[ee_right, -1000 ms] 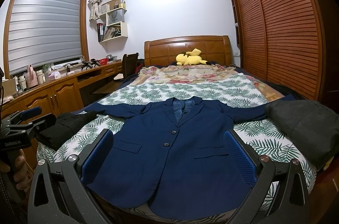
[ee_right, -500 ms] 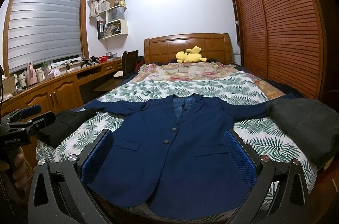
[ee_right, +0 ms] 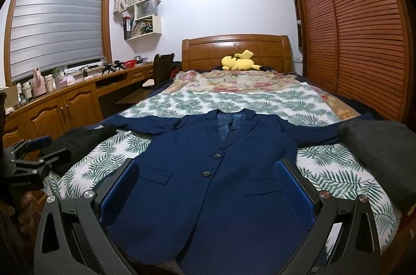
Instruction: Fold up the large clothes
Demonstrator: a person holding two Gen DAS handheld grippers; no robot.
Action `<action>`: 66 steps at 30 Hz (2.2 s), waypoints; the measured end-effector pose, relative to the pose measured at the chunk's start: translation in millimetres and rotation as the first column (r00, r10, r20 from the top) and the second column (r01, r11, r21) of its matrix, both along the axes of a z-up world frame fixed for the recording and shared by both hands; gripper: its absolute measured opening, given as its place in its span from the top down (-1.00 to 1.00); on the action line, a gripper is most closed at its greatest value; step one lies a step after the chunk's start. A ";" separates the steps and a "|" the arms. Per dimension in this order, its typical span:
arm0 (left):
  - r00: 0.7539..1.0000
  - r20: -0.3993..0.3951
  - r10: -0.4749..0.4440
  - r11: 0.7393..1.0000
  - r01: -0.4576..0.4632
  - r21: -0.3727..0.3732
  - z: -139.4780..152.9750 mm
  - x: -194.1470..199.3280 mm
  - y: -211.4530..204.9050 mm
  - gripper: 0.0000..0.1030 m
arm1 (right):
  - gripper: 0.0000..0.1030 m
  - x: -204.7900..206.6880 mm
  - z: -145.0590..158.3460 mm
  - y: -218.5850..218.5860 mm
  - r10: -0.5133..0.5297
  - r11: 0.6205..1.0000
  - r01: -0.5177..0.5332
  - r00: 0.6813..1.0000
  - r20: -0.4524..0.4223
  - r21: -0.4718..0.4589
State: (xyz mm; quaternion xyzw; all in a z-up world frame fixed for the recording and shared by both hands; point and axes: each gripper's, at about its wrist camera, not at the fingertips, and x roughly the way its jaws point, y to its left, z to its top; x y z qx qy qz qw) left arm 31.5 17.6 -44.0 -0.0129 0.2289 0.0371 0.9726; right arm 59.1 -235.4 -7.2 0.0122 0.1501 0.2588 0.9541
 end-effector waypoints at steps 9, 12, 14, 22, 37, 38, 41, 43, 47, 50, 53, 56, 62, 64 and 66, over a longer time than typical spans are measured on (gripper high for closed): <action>0.998 -0.057 0.028 1.000 -0.029 -0.005 -17.4 25.1 13.3 -1.00 | -1.00 31.2 -5.3 13.3 0.045 0.999 -0.045 0.999 0.004 0.010; 0.997 -0.078 0.027 0.999 -0.029 -0.026 -23.2 33.5 20.5 -1.00 | -1.00 41.9 -8.0 17.6 0.057 0.998 -0.057 0.998 0.001 0.008; 0.996 -0.088 0.033 0.999 -0.036 -0.033 -27.5 39.0 23.9 -1.00 | -1.00 48.3 -9.3 20.6 0.065 0.998 -0.065 0.998 -0.003 0.004; 0.990 -0.125 0.059 0.998 -0.062 -0.019 -41.7 58.7 34.4 -1.00 | -1.00 80.8 -8.1 41.1 0.127 0.992 -0.127 0.992 0.000 0.002; 0.973 -0.189 0.133 0.990 -0.137 -0.008 -47.3 104.9 66.4 -1.00 | -1.00 164.2 -14.8 86.2 0.286 0.958 -0.286 0.958 -0.015 0.001; 0.972 -0.197 0.131 0.991 -0.135 -0.006 -48.8 109.7 68.1 -1.00 | -1.00 168.6 -21.1 85.0 0.287 0.958 -0.287 0.958 -0.026 -0.003; 0.968 -0.221 0.117 0.992 -0.123 -0.011 -55.7 124.9 75.3 -0.98 | -1.00 185.9 -47.0 85.6 0.290 0.954 -0.295 0.953 -0.093 -0.047; 0.964 -0.248 0.099 0.994 -0.108 -0.023 -64.0 140.5 81.4 -0.83 | -1.00 197.1 -61.8 79.4 0.290 0.951 -0.301 0.946 -0.147 -0.063; 0.956 -0.284 0.072 0.995 -0.088 -0.043 -77.6 168.8 88.5 -0.40 | -1.00 212.1 -71.8 67.8 0.293 0.948 -0.311 0.937 -0.189 -0.072; 0.953 -0.296 0.063 0.992 -0.092 -0.085 -82.1 191.4 98.7 -0.32 | -1.00 219.6 -72.8 68.1 0.294 0.948 -0.312 0.934 -0.204 -0.064; 0.951 -0.303 0.064 0.990 -0.098 -0.099 -79.2 221.3 112.9 -0.23 | -1.00 222.7 -77.0 76.6 0.286 0.946 -0.312 0.931 -0.226 -0.089; 0.953 -0.291 0.085 0.988 -0.118 -0.096 -72.6 245.5 128.1 -0.23 | -1.00 223.8 -72.1 84.6 0.272 0.945 -0.305 0.933 -0.235 -0.117; 0.946 -0.295 0.132 0.979 -0.172 -0.112 -67.9 294.5 162.7 -0.23 | -1.00 226.9 -71.4 92.6 0.265 0.949 -0.298 0.931 -0.252 -0.104; 0.945 -0.297 0.140 0.973 -0.187 -0.136 -68.4 309.8 174.3 -0.23 | -1.00 228.7 -72.5 93.3 0.268 0.948 -0.302 0.927 -0.262 -0.099; 0.941 -0.301 0.152 0.966 -0.205 -0.155 -70.6 322.0 185.8 -0.23 | -1.00 229.3 -73.6 93.4 0.272 0.948 -0.306 0.924 -0.268 -0.092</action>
